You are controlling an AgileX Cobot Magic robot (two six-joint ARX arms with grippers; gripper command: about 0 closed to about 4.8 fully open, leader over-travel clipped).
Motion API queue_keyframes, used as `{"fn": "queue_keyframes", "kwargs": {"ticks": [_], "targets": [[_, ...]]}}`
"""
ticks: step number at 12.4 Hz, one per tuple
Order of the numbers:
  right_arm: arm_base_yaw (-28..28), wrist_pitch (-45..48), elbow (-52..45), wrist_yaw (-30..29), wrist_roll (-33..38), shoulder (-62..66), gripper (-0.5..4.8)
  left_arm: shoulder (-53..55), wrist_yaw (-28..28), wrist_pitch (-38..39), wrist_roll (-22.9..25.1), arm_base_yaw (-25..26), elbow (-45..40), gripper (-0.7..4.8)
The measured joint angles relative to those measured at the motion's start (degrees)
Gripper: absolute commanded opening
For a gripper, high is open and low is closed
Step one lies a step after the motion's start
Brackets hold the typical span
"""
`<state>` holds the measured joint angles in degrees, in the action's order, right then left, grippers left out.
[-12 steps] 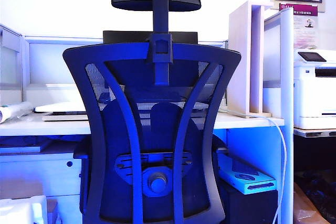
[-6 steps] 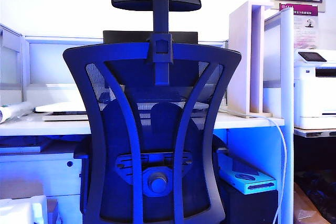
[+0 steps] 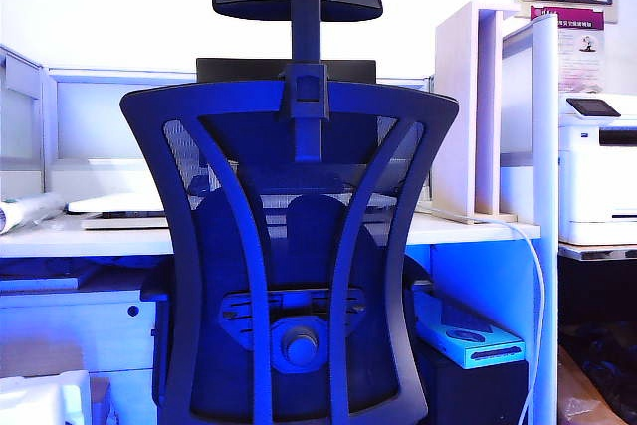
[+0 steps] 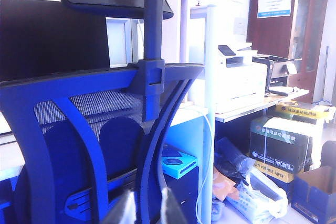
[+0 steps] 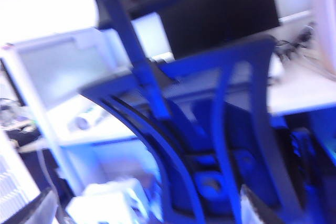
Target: Pull out the black chair under the table.
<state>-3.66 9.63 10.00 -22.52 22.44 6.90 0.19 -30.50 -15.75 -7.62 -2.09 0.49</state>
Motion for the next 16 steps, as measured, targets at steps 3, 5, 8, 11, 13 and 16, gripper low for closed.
{"fn": "queue_keyframes", "kwargs": {"ticks": [3,5,8,11,13,16], "targets": [[-7.32,13.42,16.57,0.50,-0.02,31.93,4.79,0.00,0.00,-0.13,0.02,0.00,0.00,0.84],[-10.69,17.49,24.65,1.84,-2.73,44.02,4.79,0.00,0.00,-0.17,0.02,0.00,0.00,0.84],[-15.21,18.38,45.77,3.28,-5.07,69.33,4.79,0.00,0.04,-0.28,0.02,0.00,0.00,0.84],[-18.43,18.45,62.73,5.27,-6.12,85.74,4.79,0.00,1.25,-0.28,0.02,0.00,0.00,0.84],[-19.89,15.37,76.87,6.03,-6.32,97.92,4.79,0.00,3.58,-0.31,0.02,0.00,0.00,0.84],[-20.96,11.85,89.02,7.15,-6.38,107.60,4.79,0.00,3.69,-0.31,0.02,0.00,0.00,0.84]]}}
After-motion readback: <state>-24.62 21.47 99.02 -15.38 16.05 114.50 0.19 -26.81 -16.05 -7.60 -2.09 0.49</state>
